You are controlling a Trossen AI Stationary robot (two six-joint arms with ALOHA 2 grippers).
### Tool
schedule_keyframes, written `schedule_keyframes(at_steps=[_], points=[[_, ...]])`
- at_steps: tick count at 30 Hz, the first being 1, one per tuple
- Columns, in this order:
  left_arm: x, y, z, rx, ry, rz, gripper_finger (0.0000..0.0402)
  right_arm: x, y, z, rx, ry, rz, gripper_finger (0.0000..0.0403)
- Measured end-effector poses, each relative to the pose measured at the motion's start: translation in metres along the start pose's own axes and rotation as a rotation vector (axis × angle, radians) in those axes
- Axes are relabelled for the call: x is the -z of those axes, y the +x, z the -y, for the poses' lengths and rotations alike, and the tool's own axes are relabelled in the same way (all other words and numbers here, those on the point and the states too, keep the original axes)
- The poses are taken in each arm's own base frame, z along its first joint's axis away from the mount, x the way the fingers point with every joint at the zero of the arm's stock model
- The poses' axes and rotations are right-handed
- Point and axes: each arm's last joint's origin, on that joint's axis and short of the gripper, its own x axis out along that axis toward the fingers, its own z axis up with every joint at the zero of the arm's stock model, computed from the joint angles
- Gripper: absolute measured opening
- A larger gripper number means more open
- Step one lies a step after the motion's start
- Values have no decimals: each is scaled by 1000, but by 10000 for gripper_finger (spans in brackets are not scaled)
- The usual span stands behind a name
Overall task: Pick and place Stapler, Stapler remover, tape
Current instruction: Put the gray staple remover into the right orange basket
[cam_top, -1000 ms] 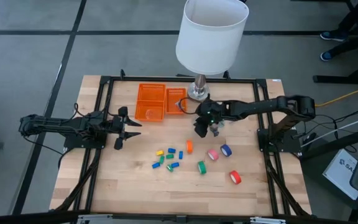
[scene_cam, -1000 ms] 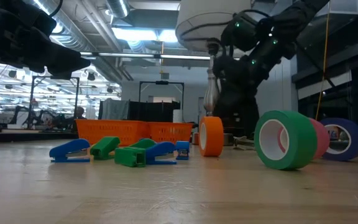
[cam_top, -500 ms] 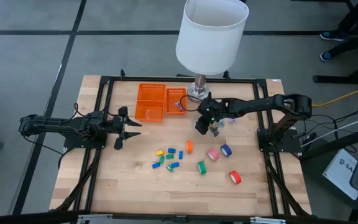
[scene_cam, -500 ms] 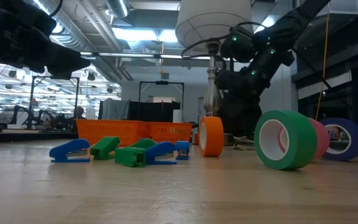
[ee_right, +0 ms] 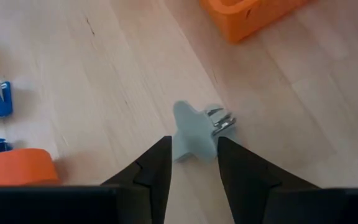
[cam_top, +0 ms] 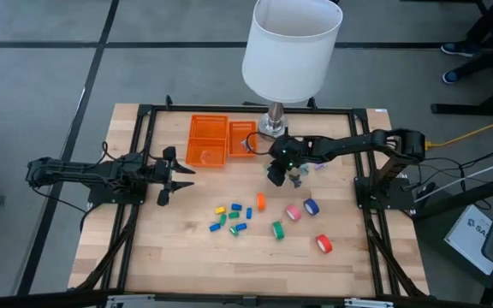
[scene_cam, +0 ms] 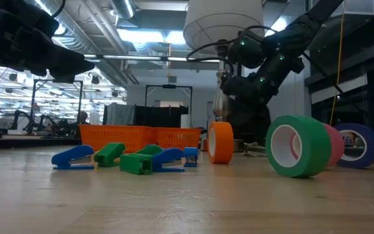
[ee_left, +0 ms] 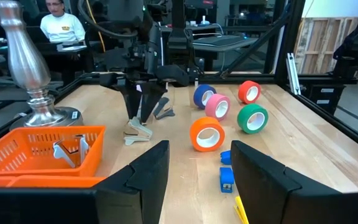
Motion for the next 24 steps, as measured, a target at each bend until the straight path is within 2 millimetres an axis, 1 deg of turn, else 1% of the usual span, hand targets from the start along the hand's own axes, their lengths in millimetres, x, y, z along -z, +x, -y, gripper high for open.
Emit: schedule_keyframes(at_steps=[4, 12, 14, 19, 24], points=[[0, 0, 0, 0, 0, -1, 169, 0, 0, 0, 0, -1, -1, 112], [0, 0, 0, 0, 0, -1, 169, -3, -1, -1, -17, -4, 21, 13], [0, 0, 0, 0, 0, 0, 169, -2, 0, -1, -9, -7, 18, 9], [0, 0, 0, 0, 0, 0, 169, -3, 0, -1, -11, -8, 33, 21], [0, 0, 0, 0, 0, 0, 169, -7, -1, -2, -14, -28, 48, 6]])
